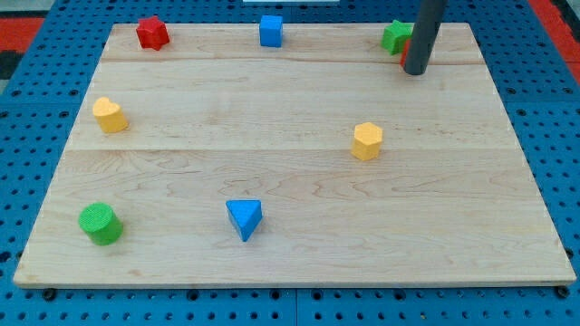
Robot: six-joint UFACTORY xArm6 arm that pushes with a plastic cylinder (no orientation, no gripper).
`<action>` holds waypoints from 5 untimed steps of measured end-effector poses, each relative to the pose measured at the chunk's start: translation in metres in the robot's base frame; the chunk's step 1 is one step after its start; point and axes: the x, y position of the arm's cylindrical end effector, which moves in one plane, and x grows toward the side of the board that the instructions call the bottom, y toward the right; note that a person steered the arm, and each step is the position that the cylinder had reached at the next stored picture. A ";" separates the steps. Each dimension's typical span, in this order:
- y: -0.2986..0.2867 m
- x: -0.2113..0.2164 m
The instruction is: Move the red circle into the green star
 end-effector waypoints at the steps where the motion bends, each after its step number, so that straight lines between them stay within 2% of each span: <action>1: 0.000 0.000; 3: 0.019 -0.017; 4: 0.035 -0.009; 5: 0.077 -0.034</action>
